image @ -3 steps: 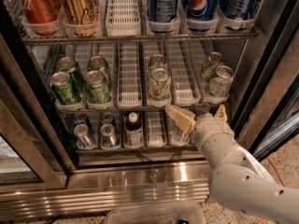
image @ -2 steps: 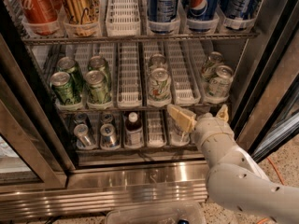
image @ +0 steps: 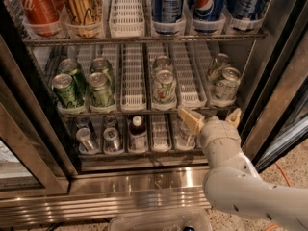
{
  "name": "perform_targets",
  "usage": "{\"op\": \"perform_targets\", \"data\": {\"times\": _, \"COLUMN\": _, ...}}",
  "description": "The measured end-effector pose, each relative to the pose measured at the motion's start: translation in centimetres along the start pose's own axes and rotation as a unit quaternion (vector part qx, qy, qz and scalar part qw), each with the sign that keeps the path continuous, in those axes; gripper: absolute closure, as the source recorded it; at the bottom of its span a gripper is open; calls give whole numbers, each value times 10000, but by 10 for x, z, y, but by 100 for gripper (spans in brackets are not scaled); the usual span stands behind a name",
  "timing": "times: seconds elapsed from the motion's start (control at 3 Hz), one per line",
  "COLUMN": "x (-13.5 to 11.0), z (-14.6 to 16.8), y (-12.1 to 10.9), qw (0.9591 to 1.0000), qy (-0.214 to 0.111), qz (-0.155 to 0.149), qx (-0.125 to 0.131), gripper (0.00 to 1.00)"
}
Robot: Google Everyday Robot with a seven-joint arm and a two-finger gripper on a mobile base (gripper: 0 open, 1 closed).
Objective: Pick 7up can from middle shelf of fridge
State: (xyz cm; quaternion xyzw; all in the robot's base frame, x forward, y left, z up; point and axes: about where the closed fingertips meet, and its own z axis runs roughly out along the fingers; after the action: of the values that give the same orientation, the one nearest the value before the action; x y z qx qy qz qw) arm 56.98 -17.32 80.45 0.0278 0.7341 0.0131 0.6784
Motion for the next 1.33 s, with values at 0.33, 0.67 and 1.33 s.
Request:
{"op": "perform_targets", "data": {"times": 0.33, "x": -3, "z": -1, "y": -2, "qw": 9992, "qy": -207, "qz": 69, "qx": 335, "gripper": 0}}
{"op": "perform_targets", "data": {"times": 0.67, "x": -7, "z": -7, "y": -1, "qw": 9971, "qy": -480, "qz": 126, "qx": 581, "gripper": 0}}
{"op": "perform_targets", "data": {"times": 1.33, "x": -9, "z": -9, "y": -5, "qw": 9922, "qy": -882, "qz": 2, "qx": 877, "gripper": 0}}
